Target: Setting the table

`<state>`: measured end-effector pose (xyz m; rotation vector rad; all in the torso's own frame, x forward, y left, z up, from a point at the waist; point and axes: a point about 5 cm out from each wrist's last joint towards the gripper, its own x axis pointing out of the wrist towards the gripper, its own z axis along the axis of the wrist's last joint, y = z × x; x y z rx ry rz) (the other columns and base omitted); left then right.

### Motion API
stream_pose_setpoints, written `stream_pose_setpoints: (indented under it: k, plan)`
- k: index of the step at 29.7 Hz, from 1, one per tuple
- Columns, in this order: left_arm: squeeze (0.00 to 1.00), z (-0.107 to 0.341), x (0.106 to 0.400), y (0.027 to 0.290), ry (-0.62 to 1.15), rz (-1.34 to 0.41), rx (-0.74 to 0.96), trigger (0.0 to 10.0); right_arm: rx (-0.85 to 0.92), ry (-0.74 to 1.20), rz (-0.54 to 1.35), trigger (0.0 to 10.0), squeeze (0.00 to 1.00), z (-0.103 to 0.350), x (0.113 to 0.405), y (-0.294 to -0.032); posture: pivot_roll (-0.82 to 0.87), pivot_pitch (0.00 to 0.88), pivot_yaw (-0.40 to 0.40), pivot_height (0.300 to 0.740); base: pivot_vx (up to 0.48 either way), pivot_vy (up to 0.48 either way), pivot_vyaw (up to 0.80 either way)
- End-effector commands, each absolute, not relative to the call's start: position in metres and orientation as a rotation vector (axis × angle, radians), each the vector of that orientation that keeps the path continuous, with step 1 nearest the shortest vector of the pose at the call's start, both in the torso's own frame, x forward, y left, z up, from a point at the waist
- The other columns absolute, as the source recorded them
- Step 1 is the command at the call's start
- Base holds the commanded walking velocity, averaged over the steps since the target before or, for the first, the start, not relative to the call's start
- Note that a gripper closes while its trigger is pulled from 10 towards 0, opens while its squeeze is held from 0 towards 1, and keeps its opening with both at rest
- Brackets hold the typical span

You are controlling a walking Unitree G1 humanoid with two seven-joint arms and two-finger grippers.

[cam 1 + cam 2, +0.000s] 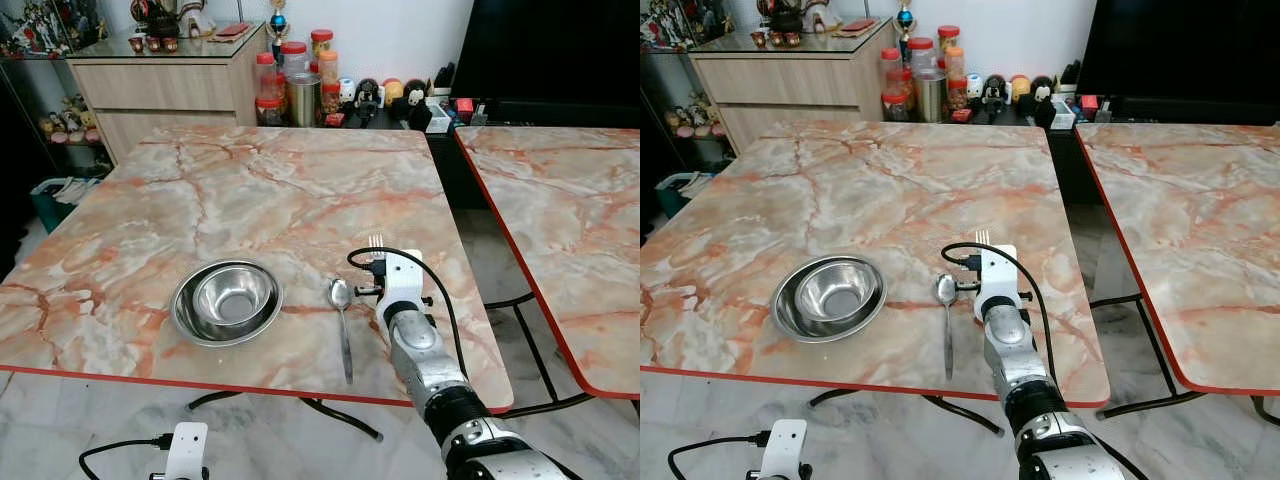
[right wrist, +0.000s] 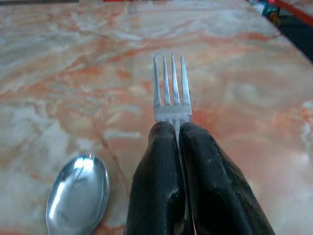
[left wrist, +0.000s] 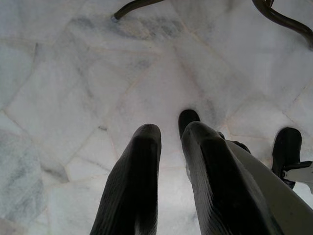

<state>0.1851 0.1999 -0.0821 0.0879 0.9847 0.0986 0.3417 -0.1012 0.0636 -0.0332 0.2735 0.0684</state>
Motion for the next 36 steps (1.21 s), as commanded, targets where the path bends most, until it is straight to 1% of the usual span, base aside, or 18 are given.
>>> stream_pose_setpoints:
  k: [1,8,23,36]
  plan:
    - [0.0,-0.082,0.184,0.202,0.989,0.099,0.092,10.0,-0.034,0.311,0.08,10.0,0.0,0.056,0.338,-0.099,-0.03,0.0,-0.004,0.74,0.0,0.0,0.0]
    - [0.0,-0.083,0.183,0.202,0.99,0.1,0.091,10.0,-0.046,0.34,0.073,10.0,0.0,0.049,0.332,-0.101,-0.02,0.0,-0.011,0.74,0.0,0.0,0.0]
    - [0.0,-0.085,0.177,0.203,1.001,0.101,0.096,10.0,-0.041,0.333,0.109,10.0,0.0,0.048,0.321,-0.089,-0.02,0.0,-0.021,0.74,0.0,0.0,0.0]
    - [0.0,-0.084,0.179,0.204,0.995,0.103,0.097,10.0,-0.047,0.346,0.104,10.0,0.0,0.047,0.318,-0.089,-0.02,0.0,-0.022,0.74,0.0,0.0,0.0]
